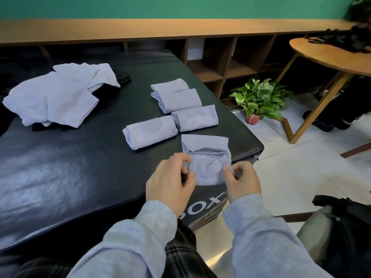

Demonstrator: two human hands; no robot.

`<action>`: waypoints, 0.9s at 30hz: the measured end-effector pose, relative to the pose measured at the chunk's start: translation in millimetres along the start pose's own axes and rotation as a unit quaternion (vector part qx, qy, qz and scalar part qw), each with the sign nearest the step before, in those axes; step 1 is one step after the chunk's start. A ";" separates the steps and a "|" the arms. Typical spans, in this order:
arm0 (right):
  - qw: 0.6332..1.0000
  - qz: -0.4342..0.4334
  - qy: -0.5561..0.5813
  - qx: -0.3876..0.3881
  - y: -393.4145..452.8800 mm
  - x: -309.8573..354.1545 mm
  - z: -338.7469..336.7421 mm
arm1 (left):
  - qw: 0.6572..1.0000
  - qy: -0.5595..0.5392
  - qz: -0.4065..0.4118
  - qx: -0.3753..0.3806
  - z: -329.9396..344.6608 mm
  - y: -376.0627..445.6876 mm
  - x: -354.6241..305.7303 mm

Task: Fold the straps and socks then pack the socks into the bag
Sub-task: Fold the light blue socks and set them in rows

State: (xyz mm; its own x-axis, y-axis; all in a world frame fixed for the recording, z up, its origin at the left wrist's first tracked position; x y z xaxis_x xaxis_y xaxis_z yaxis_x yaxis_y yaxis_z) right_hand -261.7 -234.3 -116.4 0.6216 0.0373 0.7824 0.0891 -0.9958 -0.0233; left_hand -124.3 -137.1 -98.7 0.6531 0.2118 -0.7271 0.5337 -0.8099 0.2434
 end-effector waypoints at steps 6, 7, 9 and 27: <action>0.996 -0.088 0.000 0.024 -0.8 1.4 -0.7 | 0.983 0.024 0.181 0.000 9.4 2.0 4.3; 0.994 -0.104 -0.006 0.030 -1.8 0.8 -1.0 | 0.978 0.044 0.203 0.013 12.5 2.4 5.5; 0.989 -0.138 -0.009 0.050 -2.7 -0.8 -2.8 | 0.964 0.108 0.233 0.063 18.6 2.6 7.5; 0.953 -0.268 -0.075 0.124 25.8 11.4 -21.6 | 0.978 -0.002 0.191 0.085 -1.8 34.1 -0.6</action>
State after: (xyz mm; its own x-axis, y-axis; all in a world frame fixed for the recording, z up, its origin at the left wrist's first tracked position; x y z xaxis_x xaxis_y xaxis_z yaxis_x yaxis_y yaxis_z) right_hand -269.1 -261.3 -94.6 0.5378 0.5643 0.6264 0.5942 -0.7807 0.1932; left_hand -105.5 -163.9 -88.7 0.7852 -0.1254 -0.6064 0.1539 -0.9090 0.3873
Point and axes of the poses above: each hand's wrist, its own y-axis towards the middle knuckle, its own z-axis out of the palm, x = y × z, the point moved 2 cm from there along y, towards the middle knuckle, and after that the axes turned 8 degrees about -y, right-handed, at the moved point
